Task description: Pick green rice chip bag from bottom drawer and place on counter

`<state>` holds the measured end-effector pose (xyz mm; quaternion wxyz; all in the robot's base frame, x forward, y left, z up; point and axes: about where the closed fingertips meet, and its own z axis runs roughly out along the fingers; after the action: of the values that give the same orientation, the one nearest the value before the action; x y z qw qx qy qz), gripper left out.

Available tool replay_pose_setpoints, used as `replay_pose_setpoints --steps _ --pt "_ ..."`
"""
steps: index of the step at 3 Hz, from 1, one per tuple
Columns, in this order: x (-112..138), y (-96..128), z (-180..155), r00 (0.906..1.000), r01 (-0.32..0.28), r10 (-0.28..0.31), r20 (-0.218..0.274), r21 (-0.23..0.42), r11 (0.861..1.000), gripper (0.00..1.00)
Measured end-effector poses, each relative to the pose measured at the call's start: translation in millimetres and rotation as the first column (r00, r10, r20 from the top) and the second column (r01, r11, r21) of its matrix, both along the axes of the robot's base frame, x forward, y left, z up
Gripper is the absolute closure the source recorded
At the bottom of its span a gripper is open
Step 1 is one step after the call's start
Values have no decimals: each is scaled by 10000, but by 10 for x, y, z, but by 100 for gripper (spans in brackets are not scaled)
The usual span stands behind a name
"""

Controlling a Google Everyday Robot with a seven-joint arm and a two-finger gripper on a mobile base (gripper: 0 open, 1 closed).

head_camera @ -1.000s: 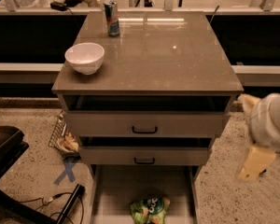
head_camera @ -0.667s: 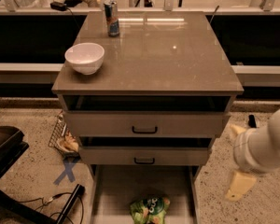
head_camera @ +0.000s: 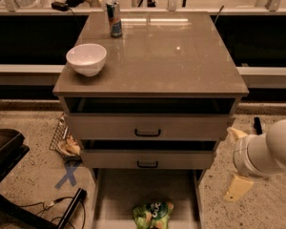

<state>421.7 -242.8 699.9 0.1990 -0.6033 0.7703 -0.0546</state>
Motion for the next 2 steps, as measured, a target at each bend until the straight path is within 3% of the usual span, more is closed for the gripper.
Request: replay_pose_setpoints --steps 1,2 --pt "58 89 -160 9998 -23 25 -193 95 10000 0" --pt "-28 221 -709 9970 206 -166 -756 523 9984 0"
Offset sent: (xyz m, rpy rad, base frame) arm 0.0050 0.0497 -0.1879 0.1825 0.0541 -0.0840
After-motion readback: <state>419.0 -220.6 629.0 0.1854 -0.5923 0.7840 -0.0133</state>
